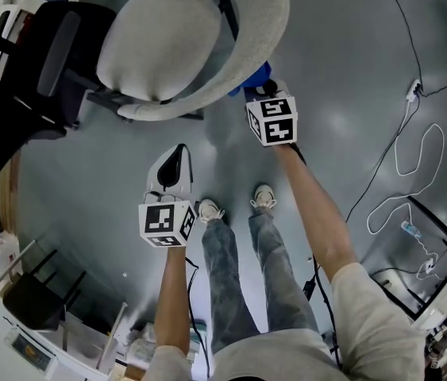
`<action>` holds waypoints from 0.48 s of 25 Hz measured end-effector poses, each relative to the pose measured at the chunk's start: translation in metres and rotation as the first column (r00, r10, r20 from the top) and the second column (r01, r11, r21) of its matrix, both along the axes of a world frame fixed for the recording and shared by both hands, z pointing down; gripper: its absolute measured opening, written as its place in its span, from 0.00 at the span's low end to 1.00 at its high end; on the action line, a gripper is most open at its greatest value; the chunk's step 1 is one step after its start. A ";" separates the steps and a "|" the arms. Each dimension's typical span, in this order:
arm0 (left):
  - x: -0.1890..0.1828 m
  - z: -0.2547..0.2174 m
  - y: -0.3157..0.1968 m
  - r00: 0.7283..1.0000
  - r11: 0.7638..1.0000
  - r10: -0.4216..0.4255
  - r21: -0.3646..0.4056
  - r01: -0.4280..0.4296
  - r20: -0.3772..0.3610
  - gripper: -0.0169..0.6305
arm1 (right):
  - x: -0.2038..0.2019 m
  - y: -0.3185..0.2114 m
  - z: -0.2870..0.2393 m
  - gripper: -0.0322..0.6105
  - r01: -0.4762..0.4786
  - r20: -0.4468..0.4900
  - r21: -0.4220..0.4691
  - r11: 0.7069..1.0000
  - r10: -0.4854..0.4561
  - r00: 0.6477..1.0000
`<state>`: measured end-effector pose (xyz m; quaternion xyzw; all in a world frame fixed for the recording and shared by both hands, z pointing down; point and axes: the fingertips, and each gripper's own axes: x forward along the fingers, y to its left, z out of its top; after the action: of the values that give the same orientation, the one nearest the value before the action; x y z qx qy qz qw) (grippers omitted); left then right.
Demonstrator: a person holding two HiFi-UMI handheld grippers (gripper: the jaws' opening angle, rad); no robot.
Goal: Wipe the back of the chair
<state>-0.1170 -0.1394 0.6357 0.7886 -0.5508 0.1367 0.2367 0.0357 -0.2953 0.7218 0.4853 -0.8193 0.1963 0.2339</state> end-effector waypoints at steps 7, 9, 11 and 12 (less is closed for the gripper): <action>0.019 -0.014 0.000 0.999 0.999 0.035 0.028 -0.035 0.000 0.03 | 0.022 0.019 -0.028 0.18 0.008 -0.010 0.049 0.999 -0.008 1.000; 0.029 -0.016 0.002 0.999 0.999 0.046 0.029 -0.046 -0.004 0.03 | 0.030 0.022 -0.041 0.18 0.001 -0.006 0.069 0.998 -0.001 1.000; 0.040 -0.020 0.003 0.998 0.998 0.060 0.032 -0.059 -0.009 0.03 | 0.038 0.021 -0.058 0.18 -0.001 -0.002 0.099 0.995 0.001 1.000; 0.045 -0.022 0.002 0.998 0.997 0.067 0.035 -0.066 -0.011 0.03 | 0.041 0.019 -0.069 0.18 0.000 0.000 0.117 0.993 0.000 1.000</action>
<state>-0.0720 -0.1375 0.6138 0.8113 -0.5252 0.1302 0.2214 0.0767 -0.2761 0.6533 0.4982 -0.8294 0.1481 0.2051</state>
